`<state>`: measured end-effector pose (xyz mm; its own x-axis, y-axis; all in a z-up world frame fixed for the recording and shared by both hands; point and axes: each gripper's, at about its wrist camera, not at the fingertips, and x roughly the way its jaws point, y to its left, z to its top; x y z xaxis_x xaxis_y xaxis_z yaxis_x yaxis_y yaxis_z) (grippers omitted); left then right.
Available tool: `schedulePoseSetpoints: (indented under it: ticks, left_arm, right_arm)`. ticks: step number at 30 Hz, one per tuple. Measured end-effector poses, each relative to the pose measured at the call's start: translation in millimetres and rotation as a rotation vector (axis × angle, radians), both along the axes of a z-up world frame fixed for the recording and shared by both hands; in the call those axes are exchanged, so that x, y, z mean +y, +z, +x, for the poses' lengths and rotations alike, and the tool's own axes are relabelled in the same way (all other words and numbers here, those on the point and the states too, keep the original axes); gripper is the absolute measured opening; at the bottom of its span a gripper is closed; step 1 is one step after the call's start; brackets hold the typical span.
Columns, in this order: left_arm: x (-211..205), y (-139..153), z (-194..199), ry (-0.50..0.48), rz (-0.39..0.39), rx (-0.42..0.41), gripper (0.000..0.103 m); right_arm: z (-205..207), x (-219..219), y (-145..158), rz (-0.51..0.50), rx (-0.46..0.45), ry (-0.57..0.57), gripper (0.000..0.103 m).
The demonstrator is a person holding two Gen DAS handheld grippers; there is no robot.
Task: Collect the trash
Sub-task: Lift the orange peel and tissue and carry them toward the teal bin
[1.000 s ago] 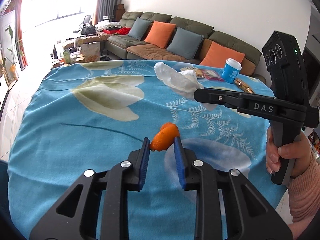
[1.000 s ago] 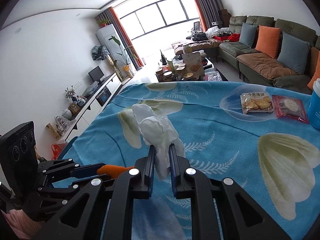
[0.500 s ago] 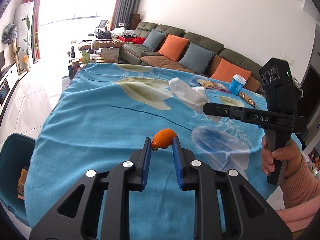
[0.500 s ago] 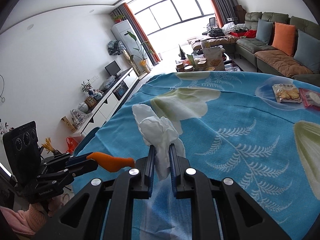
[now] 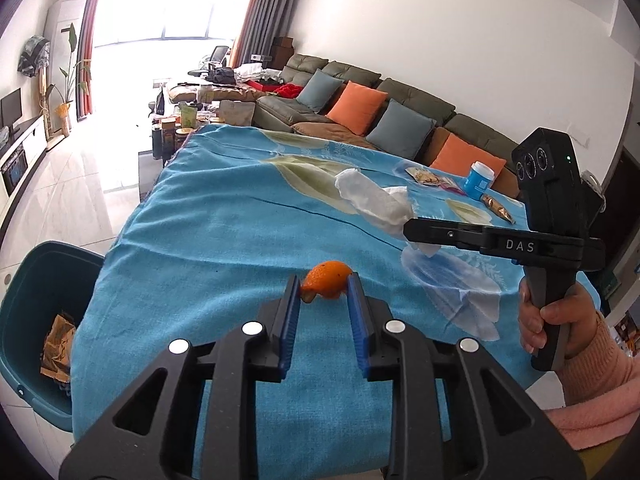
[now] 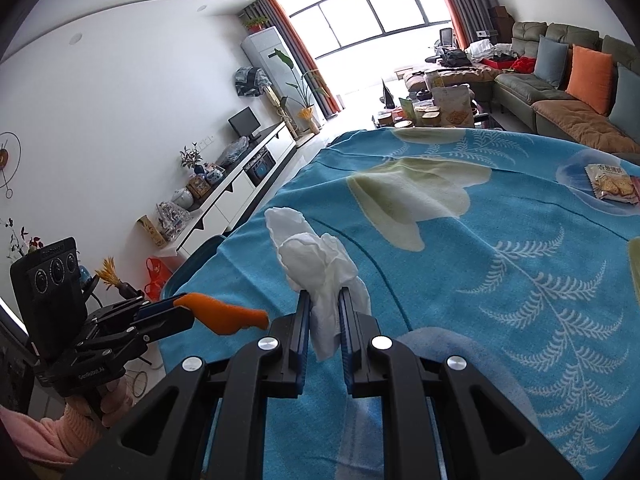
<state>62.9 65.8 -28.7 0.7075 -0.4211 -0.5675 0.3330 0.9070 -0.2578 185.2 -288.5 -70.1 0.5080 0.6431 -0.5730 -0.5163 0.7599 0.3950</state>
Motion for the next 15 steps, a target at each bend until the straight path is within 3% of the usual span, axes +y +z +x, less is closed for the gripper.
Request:
schedulePoseSetpoints:
  ticks: [15]
  left_arm:
    - [-4.4,-20.9,3.1,-0.017,-0.017,0.054,0.018]
  right_arm:
    - [-5.3,3.4,-8.5,0.002,0.022,0.006,0.013]
